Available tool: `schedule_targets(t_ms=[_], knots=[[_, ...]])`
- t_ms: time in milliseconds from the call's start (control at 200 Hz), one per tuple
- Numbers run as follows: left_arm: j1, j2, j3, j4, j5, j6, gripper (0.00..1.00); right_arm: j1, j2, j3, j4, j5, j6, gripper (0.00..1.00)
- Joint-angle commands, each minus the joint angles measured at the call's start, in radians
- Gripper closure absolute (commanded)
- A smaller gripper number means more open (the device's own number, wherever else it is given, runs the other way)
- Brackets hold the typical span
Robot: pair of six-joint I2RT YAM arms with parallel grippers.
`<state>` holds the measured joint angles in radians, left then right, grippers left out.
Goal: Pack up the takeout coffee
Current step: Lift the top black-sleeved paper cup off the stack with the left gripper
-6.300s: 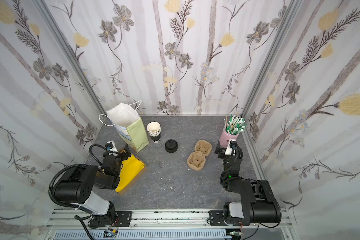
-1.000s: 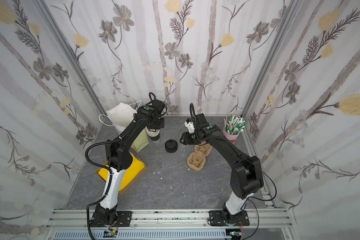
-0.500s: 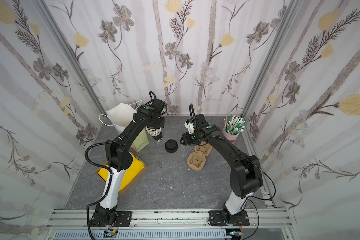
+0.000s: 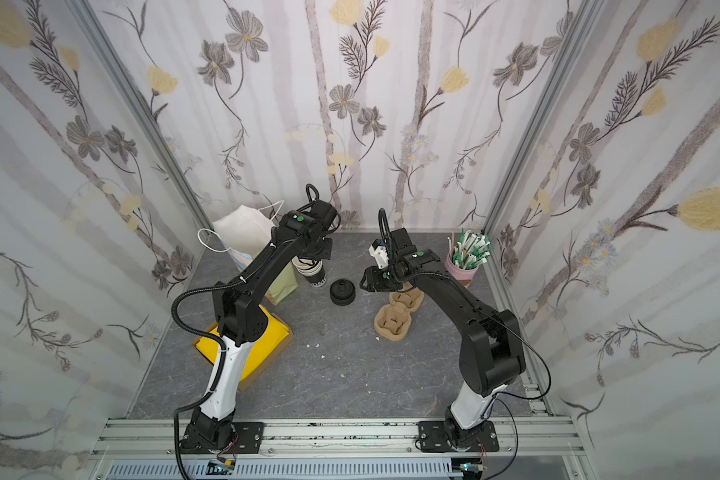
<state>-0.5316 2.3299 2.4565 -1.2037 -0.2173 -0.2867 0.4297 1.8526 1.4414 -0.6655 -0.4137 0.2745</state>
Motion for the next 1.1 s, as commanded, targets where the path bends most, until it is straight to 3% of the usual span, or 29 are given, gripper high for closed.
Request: schedule_targets(t_ms=[0,1099], knots=[[-0.005,-0.017,0.017,-0.026,-0.076,0.029,1.0,0.002,0.008,0.001,0.02,-0.014,-0.015,0.48],[-0.038,-0.076,0.106,-0.031,-0.124,0.025,1.0,0.004,0.007,0.012,0.019,-0.026,0.008,0.49]])
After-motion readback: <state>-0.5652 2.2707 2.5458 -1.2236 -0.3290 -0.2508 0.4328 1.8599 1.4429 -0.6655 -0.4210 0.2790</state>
